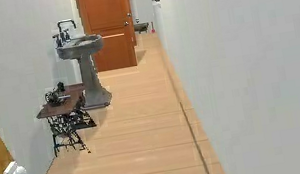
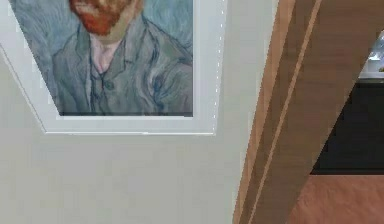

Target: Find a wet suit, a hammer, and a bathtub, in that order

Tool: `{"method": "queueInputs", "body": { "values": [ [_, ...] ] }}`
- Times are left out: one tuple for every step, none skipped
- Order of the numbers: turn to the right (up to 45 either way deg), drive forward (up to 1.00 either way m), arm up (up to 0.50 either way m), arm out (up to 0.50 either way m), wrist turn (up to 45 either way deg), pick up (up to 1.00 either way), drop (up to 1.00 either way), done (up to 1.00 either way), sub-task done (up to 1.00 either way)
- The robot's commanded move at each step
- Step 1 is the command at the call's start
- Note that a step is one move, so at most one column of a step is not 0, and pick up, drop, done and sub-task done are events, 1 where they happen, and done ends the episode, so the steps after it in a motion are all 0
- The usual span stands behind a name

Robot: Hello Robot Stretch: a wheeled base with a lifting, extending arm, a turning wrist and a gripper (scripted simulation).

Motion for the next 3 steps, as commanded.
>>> {"method": "queueInputs", "body": {
  "values": [
    [0.0,1.00,0.00,0.00,0.0,0.00,0.00,0.00,0.00],
    [0.0,1.00,0.00,0.00,0.0,0.00,0.00,0.00,0.00],
    [0.0,1.00,0.00,0.00,0.0,0.00,0.00,0.00,0.00]
  ]
}}
